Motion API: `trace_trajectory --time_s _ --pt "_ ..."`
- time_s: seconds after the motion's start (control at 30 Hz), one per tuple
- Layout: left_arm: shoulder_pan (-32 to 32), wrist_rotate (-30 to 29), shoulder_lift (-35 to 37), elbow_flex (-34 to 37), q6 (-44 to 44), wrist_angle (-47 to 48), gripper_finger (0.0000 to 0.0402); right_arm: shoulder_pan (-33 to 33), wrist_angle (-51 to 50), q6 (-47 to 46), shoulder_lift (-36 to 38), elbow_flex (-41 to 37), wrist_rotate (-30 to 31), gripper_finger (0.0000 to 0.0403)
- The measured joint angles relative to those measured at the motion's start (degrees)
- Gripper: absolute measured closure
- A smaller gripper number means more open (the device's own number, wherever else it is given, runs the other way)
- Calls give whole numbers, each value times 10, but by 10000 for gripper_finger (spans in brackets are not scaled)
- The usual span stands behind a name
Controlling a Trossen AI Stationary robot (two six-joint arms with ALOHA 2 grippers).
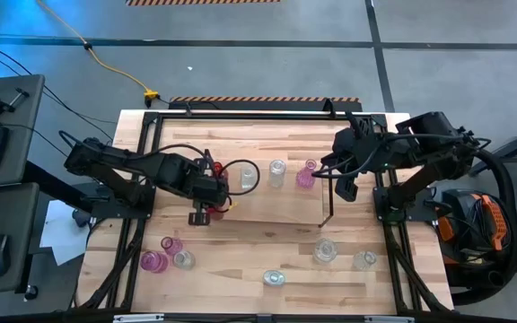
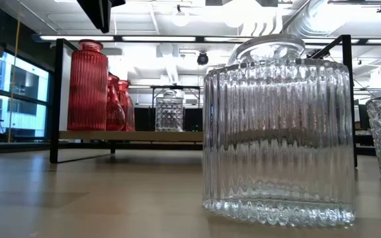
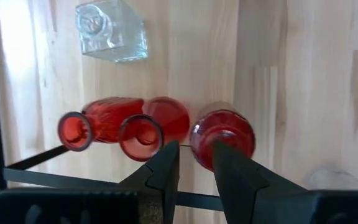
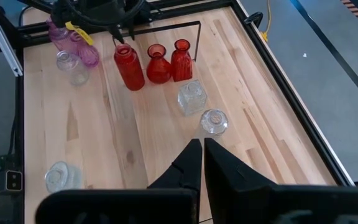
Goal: Sort vases onto shelf
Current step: Put the red vase aligned with the other red vase on the shelf
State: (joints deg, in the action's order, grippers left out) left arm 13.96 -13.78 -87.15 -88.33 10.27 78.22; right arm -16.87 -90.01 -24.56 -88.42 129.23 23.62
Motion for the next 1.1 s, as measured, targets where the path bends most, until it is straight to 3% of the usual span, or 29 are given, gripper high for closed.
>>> trace_trajectory --time_s 0.3,0.4,0.5,0.73,0.93,1.1 --pt "41 95 0 0 51 2 314 -2 0 -5 0 0 0 403" --pt "70 99 0 0 79 2 314 -2 0 -5 0 0 0 403" --pt "107 59 0 0 123 0 314 -2 0 -5 0 0 3 403" --pt "202 -128 0 18 277 -54 314 -2 0 -5 0 0 33 403" --pt "259 -153 13 88 421 -25 314 -2 0 -5 0 0 33 403" --pt "300 -151 85 187 547 -16 314 -5 0 -10 0 0 31 403"
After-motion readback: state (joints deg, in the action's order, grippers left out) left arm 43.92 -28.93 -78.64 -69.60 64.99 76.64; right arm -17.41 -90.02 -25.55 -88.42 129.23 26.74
